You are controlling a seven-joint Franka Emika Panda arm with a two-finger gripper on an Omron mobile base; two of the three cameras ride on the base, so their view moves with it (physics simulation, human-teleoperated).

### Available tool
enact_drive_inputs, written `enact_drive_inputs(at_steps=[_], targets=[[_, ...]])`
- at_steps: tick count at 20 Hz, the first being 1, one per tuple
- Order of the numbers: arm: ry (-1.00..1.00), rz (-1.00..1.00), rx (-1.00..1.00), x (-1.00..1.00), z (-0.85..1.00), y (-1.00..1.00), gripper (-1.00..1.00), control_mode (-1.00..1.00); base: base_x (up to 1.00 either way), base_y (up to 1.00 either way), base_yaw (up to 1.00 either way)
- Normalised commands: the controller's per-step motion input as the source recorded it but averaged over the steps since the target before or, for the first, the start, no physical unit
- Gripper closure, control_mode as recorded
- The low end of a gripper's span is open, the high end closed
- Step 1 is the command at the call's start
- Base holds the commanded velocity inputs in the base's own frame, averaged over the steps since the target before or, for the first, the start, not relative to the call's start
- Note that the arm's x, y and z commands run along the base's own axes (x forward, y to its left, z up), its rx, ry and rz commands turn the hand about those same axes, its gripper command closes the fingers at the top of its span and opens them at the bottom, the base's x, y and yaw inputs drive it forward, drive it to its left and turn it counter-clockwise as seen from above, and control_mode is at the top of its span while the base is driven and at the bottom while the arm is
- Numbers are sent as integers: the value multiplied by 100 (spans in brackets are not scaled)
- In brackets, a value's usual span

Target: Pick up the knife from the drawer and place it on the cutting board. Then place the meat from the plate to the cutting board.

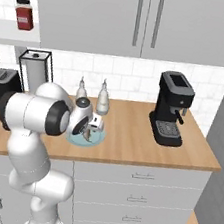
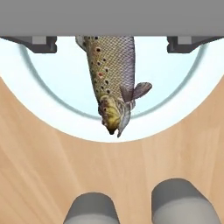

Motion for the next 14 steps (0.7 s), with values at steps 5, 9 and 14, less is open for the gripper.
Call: enact_drive_inputs(at_steps=[5,9,14], targets=[[2,0,0,33,-22,0,-100,-100,0,0,0],[2,0,0,27,-22,0,-100,-100,0,0,0],[0,0,0,10,-18,0,100,-100,0,0,0]])
